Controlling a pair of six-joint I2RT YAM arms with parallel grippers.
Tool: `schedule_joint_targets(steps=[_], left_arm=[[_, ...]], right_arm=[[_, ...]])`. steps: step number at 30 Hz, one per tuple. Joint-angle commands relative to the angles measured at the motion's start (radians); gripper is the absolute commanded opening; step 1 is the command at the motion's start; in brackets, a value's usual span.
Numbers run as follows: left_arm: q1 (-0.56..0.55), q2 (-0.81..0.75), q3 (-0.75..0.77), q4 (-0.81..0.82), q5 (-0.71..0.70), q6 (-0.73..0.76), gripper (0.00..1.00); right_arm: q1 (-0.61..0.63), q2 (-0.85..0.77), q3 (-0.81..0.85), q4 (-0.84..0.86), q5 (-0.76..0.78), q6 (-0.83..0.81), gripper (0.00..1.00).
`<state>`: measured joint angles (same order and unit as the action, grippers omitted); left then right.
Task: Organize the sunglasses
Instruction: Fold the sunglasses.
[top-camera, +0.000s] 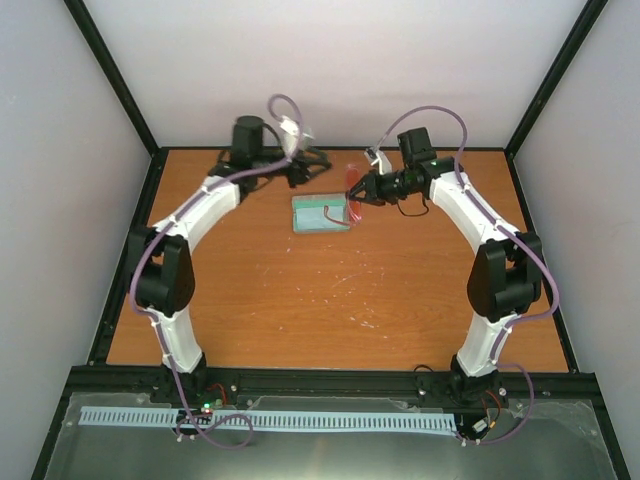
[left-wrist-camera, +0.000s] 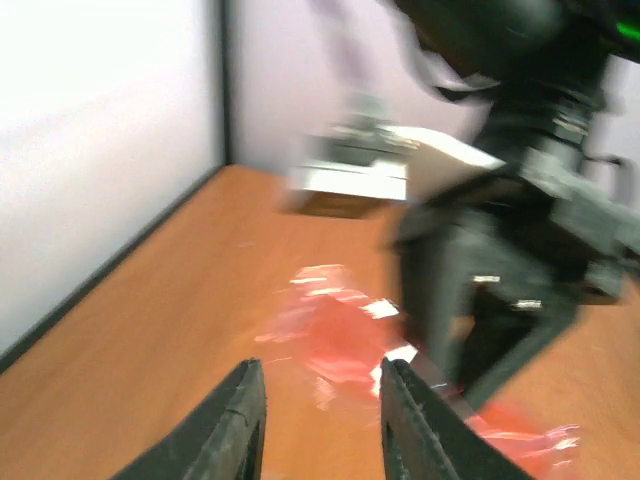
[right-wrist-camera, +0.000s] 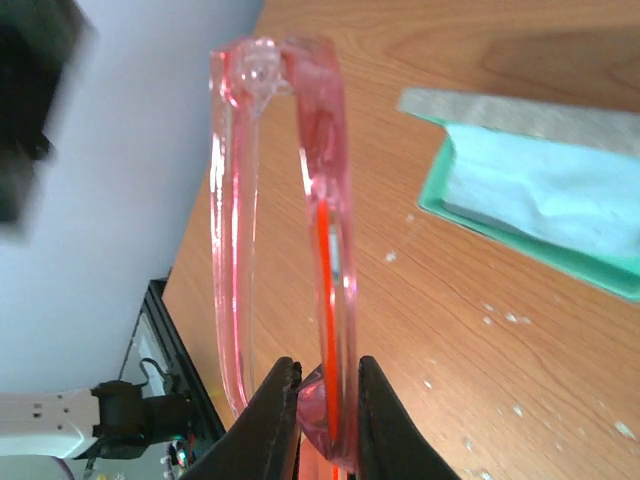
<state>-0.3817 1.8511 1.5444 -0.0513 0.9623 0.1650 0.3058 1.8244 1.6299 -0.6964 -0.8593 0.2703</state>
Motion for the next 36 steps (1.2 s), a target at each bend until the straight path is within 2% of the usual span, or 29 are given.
schedule_joint_targets(steps=[1,2,4,6,8,12,16,22,31,36], left_arm=[[0.185,-0.035,0.118,0.026,-0.127,-0.025,0.36],[0.206,-0.038,0.140,0.009,-0.103,-0.016,0.34],[0.219,-0.068,0.147,-0.047,-0.034,0.039,0.20],[0.213,-0.130,0.095,-0.089,0.080,0.129,0.07],[0.192,-0.202,0.018,-0.160,0.156,0.225,0.01],[0.105,-0.330,-0.091,-0.378,0.216,0.508,0.01],[0.042,-0.425,-0.204,-0.433,0.246,0.613,0.01],[0.006,-0.434,-0.254,-0.430,0.245,0.625,0.01],[-0.039,-0.328,-0.170,-0.410,0.302,0.633,0.02],[-0.046,-0.268,-0.134,-0.353,0.320,0.578,0.03]], right_arm=[[-0.034,-0.022,-0.028,-0.063,0.057,-0.045,0.03],[-0.042,-0.009,-0.017,-0.080,0.074,-0.050,0.03],[-0.055,0.032,0.029,-0.116,0.077,-0.065,0.03],[-0.059,0.098,0.102,-0.160,0.076,-0.081,0.03],[-0.059,0.164,0.192,-0.221,0.061,-0.100,0.03],[-0.059,0.270,0.344,-0.299,0.018,-0.118,0.03],[-0.059,0.300,0.397,-0.308,-0.019,-0.117,0.03],[-0.048,0.264,0.382,-0.317,-0.075,-0.119,0.03],[0.019,0.140,0.268,-0.261,-0.073,-0.064,0.03],[0.053,0.078,0.210,-0.215,-0.077,-0.021,0.03]])
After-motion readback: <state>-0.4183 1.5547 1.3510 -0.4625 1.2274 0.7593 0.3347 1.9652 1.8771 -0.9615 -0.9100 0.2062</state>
